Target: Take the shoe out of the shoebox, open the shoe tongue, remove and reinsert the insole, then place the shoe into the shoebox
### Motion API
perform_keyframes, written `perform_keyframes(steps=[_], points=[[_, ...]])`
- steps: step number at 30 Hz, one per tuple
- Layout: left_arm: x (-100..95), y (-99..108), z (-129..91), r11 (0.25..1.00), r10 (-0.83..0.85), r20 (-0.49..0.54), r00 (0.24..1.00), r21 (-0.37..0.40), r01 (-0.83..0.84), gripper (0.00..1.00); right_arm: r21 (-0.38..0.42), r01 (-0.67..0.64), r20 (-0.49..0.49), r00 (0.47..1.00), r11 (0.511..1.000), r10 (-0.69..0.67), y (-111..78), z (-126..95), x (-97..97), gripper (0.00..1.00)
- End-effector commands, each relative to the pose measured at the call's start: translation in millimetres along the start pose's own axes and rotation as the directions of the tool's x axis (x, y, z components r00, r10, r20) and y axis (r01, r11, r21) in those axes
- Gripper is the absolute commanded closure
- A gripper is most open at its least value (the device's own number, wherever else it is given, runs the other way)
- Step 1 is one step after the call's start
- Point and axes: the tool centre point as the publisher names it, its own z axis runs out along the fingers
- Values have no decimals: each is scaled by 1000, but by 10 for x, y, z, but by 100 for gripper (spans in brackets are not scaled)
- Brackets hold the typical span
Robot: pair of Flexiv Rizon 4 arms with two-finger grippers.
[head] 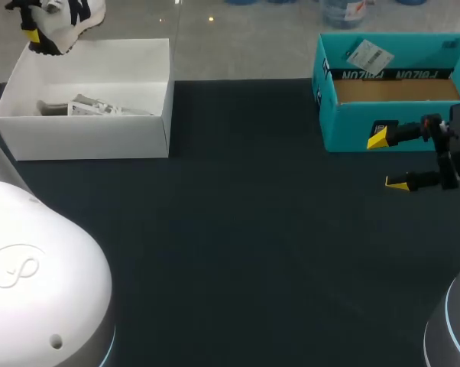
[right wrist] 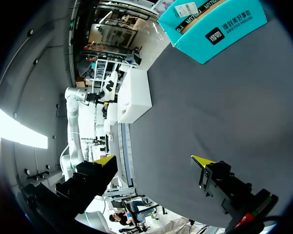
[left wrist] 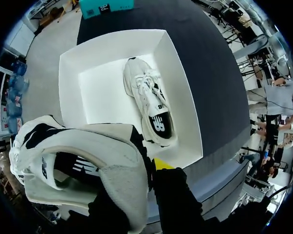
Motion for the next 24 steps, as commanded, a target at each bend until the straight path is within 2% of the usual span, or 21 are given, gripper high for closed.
perform_keyframes(steps=[1, 2, 5, 7, 8, 9, 24], points=[[111, 42, -58, 841, 532, 36, 846, -140, -522, 100, -2, -2, 3, 1000, 1000, 2, -8, 6, 3, 0], [113, 70, -70, 788, 609, 41, 792, -139, -599, 100, -2, -2, 3, 1000, 1000, 2, -8, 6, 3, 0], [77, 117, -91, 702, 707, 35, 707, -154, -695, 100, -2, -2, 3, 1000, 1000, 2, -8, 6, 3, 0], [87, 157, -96, 565, 819, 10, 574, -189, -803, 100, -2, -2, 3, 1000, 1000, 2, -8, 6, 3, 0], [85, 168, -105, 523, 846, -5, 533, -183, -832, 100, -2, -2, 3, 1000, 1000, 2, -8, 6, 3, 0], [78, 186, -123, 449, 891, -10, 455, -141, -882, 100, -2, -2, 3, 1000, 1000, 2, -8, 6, 3, 0], [78, 186, -123, 449, 891, -10, 455, -141, -882, 100, -2, -2, 3, 1000, 1000, 2, -8, 6, 3, 0]])
